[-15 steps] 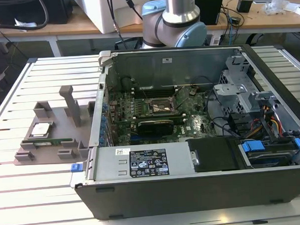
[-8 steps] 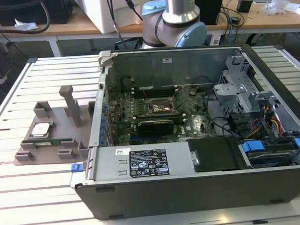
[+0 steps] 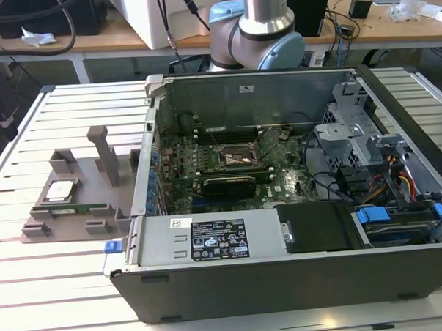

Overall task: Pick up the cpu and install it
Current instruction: 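Pick up the cpu and move it towards the insertion slot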

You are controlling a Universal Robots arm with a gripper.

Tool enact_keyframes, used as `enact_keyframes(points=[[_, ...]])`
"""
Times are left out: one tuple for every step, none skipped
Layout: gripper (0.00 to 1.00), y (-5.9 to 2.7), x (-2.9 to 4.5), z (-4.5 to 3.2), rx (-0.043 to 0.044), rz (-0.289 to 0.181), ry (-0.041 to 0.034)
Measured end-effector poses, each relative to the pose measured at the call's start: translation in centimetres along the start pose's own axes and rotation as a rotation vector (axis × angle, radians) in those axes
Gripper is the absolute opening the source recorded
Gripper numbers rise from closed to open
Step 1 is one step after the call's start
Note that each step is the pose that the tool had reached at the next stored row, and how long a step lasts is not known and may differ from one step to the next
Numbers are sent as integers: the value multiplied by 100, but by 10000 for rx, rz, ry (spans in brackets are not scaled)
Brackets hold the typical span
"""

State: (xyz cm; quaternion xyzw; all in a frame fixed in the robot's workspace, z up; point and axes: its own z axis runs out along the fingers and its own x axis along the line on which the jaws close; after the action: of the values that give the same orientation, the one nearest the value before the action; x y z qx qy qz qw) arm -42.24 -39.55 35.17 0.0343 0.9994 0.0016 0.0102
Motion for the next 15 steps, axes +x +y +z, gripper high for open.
enact_keyframes(points=[[72,0,0,7,0,0,0],[72,0,0,14,0,-1,0],[72,0,0,24,0,0,-1],[72,0,1,30,0,0,-1],[72,0,1,39,0,-1,0],[72,0,0,45,0,-1,-1],[72,0,0,49,0,-1,-1],[72,0,1,57,0,0,-1],[72,0,1,61,1,0,0],[72,0,1,66,0,0,0],[72,0,0,70,1,0,0],[72,0,-1,75,0,-1,0],[72,0,0,80,0,-1,-1],[72,0,-1,84,0,-1,0],[72,0,-1,87,0,-1,0]])
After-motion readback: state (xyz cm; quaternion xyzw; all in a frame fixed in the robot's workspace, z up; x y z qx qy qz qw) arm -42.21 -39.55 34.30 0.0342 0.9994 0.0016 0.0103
